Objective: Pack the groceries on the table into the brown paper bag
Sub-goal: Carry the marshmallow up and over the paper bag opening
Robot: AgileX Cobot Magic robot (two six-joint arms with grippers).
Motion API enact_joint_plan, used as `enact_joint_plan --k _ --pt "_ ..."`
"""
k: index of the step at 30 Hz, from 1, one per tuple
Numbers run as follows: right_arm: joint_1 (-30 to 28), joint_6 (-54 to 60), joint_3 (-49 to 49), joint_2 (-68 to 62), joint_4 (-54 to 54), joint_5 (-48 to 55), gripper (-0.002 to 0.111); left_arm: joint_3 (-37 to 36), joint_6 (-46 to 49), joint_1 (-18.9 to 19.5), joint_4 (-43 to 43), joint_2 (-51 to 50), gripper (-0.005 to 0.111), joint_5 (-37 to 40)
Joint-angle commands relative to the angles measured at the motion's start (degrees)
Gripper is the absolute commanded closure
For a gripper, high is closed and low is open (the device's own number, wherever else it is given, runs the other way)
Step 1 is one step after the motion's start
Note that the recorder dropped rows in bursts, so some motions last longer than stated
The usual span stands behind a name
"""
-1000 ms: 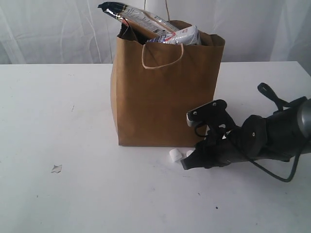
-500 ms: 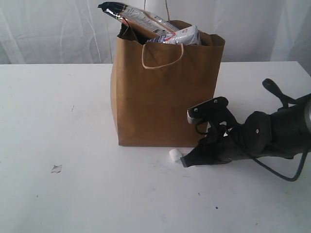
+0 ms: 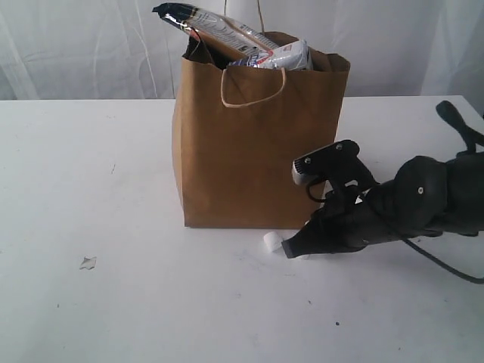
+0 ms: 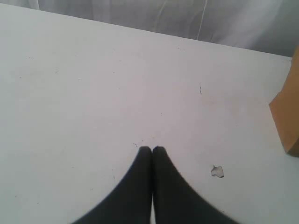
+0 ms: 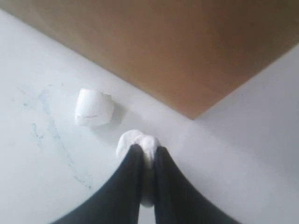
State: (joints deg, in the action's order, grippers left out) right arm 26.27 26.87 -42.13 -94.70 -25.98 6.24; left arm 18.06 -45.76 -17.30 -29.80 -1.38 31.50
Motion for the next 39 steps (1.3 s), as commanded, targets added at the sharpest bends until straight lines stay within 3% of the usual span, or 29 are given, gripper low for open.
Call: enact_joint_plan --k 1,10,22,30,35,39 --pt "-0.09 -0.18 -0.08 3.98 0.11 5.95 0.104 -0.23 -0.58 0.05 -0.28 0.25 0.107 -0.19" --pt "-0.21 -0.18 -0.37 15.64 0.31 15.38 0.105 -0.23 -0.58 0.05 -0.28 0.25 0.107 -0.19" --pt "-8.24 -0.62 -12.88 30.77 6.66 19.51 0.105 -0.23 -0.58 0.05 -0.28 0.25 0.107 -0.19" --pt "-11.47 -0.35 -22.82 26.46 4.26 -2.96 0.106 -0.23 -0.58 0.05 -0.28 0.25 0.107 -0.19" --pt "-11.47 -0.35 -27.01 18.24 3.70 -2.19 0.108 -0.23 -0.58 0.05 -0.28 0.25 0.107 -0.19" --pt "-11.47 3.52 -28.07 14.80 3.70 5.29 0.108 -0.23 -0.58 0.05 -0.28 0.25 0.107 -0.19"
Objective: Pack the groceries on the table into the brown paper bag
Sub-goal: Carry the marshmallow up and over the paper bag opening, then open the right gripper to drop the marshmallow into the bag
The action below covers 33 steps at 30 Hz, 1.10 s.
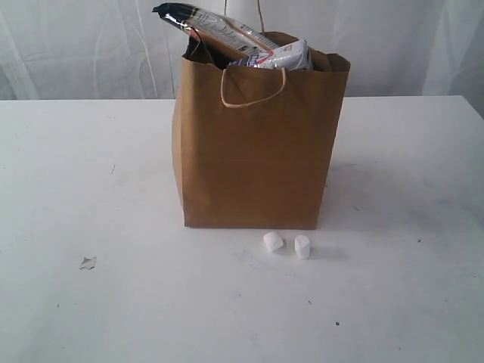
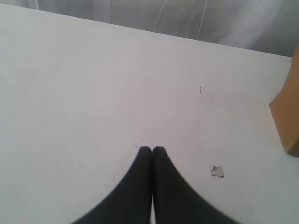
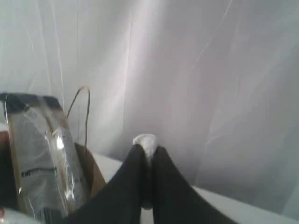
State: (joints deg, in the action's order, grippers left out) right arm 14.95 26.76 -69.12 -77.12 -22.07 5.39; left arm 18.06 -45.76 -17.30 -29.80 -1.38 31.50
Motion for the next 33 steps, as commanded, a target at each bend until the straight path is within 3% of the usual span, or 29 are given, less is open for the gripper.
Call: enact_joint_plan --k 1,4,8,12,16,26,30,31,33 --pt "-0.15 5.84 -1.08 -2.98 -0.52 8.45 0.108 -0.23 -0.58 0.05 -0.28 0.25 0.107 -0.19" --pt "-0.15 12.69 -1.08 -3.08 -2.39 13.61 0.108 -0.23 -0.58 0.05 -0.28 0.25 0.107 -0.19" --pt "-0.15 22.14 -1.08 -2.95 -11.20 13.11 0.108 -0.23 -0.58 0.05 -0.28 0.25 0.107 -0.19" --pt "-0.15 39.48 -1.08 -3.19 -30.19 13.27 0.108 -0.23 -0.58 0.05 -0.28 0.25 0.107 -0.19" --pt "-0.15 66.40 -1.08 -6.55 -55.34 22.08 0.108 -0.23 -0.58 0.05 -0.28 0.25 0.107 -0.19" --pt "-0.15 80.88 -1.08 -14.18 -71.12 23.52 0.108 -0.23 -0.58 0.05 -0.28 0.25 0.107 -0.19" --pt "-0.15 82.11 -1.08 -15.54 -72.49 25.34 0.107 -0.23 -0.58 0.05 -0.28 0.25 0.107 -0.19" --pt "-0.15 83.00 -1.08 -15.54 -72.49 25.46 0.105 -0.23 -0.58 0.05 -0.28 0.25 0.107 -0.19" --pt "-0.15 85.51 -1.08 -15.54 -72.58 25.46 0.089 -0.23 -0.58 0.05 -0.28 0.25 0.107 -0.19"
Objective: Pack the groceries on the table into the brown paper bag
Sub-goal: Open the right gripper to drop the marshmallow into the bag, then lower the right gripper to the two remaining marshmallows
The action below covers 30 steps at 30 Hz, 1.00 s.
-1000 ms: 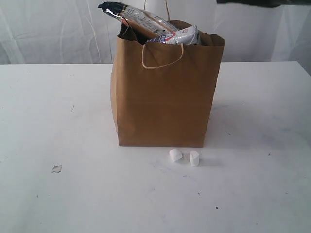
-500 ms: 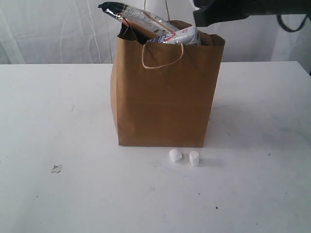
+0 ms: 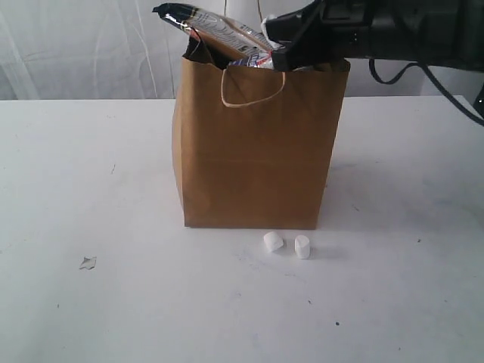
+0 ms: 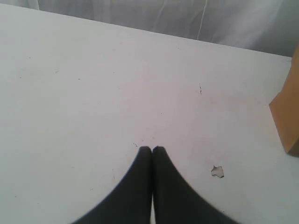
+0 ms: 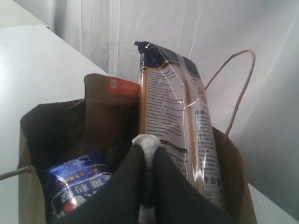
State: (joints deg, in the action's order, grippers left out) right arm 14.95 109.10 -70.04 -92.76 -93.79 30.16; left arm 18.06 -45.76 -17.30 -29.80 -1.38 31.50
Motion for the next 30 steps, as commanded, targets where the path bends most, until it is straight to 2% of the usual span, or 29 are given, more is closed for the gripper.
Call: enact_joint_plan --k 1,3,5,14,16,17,18,19,22,23,25,27,30 --pt "-0.15 3.28 -0.16 0.11 -1.26 0.52 0.079 -0.23 -0.58 0.05 -0.28 0.25 0.107 -0.19" --pt "-0.15 3.28 -0.16 0.11 -2.81 -0.73 0.061 -0.23 -0.58 0.05 -0.28 0.25 0.107 -0.19" --pt "-0.15 3.28 -0.16 0.11 -4.14 -1.93 0.055 -0.23 -0.58 0.05 -0.28 0.25 0.107 -0.19" --pt "-0.15 -0.01 0.07 3.82 -3.93 -6.95 0.054 -0.23 -0.58 0.05 -0.28 0.25 0.107 -0.19" --pt "-0.15 -9.60 0.76 7.63 5.00 -8.27 0.054 -0.23 -0.58 0.05 -0.28 0.25 0.107 -0.19" --pt "-0.15 -19.53 1.67 10.14 17.25 -9.40 0.054 -0.23 -0.58 0.05 -0.28 0.25 0.107 -0.19" --pt "-0.15 -26.23 2.18 11.48 24.83 -9.42 0.054 -0.23 -0.58 0.05 -0.28 0.25 0.107 -0.19" --pt "-0.15 -40.56 2.29 13.58 39.39 -7.25 0.058 -0.23 -0.58 0.05 -0.28 0.25 0.107 -0.19" --pt "-0.15 -61.54 2.29 16.51 62.66 -1.91 0.075 -0.23 -0.58 0.05 -0.28 0.25 0.107 -0.19" --pt "-0.15 -72.97 2.29 18.23 73.91 1.75 0.088 -0.23 -0.58 0.05 -0.28 0.25 0.107 -0.19" --pt "-0.15 -88.87 2.40 20.44 91.18 10.03 0.106 -0.23 -0.58 0.05 -0.28 0.25 0.107 -0.19" --pt "-0.15 -98.47 3.44 21.03 98.64 18.95 0.108 -0.23 -0.58 0.05 -0.28 0.25 0.107 -0.19" --pt "-0.15 -98.69 6.36 19.85 95.06 27.38 0.108 -0.23 -0.58 0.05 -0.28 0.25 0.107 -0.19"
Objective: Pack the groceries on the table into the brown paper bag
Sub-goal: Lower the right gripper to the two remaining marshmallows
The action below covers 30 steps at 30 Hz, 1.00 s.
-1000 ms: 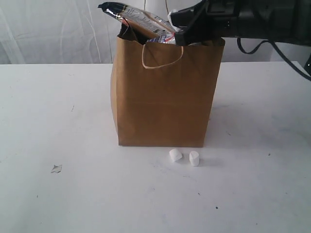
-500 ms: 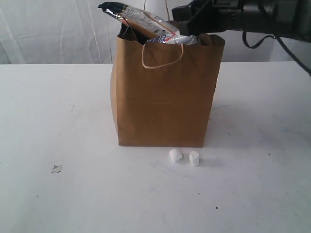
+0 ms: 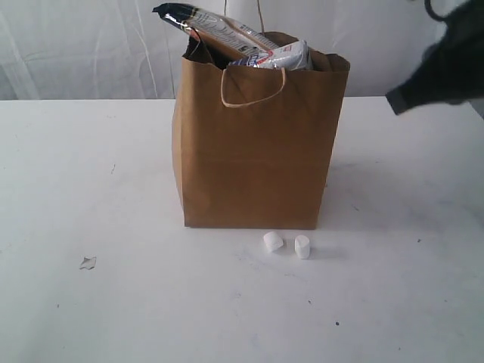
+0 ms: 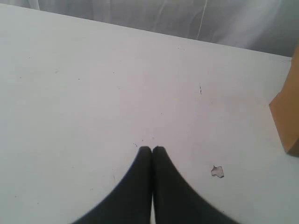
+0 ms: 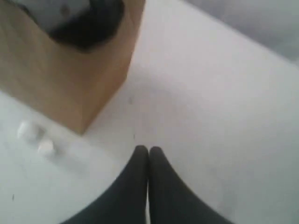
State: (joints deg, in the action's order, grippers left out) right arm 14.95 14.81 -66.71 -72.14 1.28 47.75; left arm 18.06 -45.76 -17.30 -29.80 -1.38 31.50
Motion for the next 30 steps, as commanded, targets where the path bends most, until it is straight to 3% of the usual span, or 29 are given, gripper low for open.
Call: enact_joint_plan --k 1,5,9,13,19,30 --pt "-0.15 -3.82 4.47 -1.45 -3.27 11.08 0.108 -0.23 -0.58 0.05 -0.28 0.25 0.107 -0.19" --pt "-0.15 7.55 10.49 -4.79 -19.89 7.81 0.108 -0.23 -0.58 0.05 -0.28 0.25 0.107 -0.19" --pt "-0.15 17.73 13.87 -8.85 -29.52 4.84 0.107 -0.23 -0.58 0.05 -0.28 0.25 0.107 -0.19" --pt "1.09 27.58 14.17 -12.50 -36.88 4.61 0.089 -0.23 -0.58 0.05 -0.28 0.25 0.107 -0.19" --pt "4.13 31.86 14.17 -18.91 -38.07 0.44 0.051 -0.23 -0.58 0.05 -0.28 0.25 0.107 -0.19" --pt "4.65 30.95 14.17 -25.09 -35.94 -13.89 0.047 -0.23 -0.58 0.05 -0.28 0.25 0.107 -0.19"
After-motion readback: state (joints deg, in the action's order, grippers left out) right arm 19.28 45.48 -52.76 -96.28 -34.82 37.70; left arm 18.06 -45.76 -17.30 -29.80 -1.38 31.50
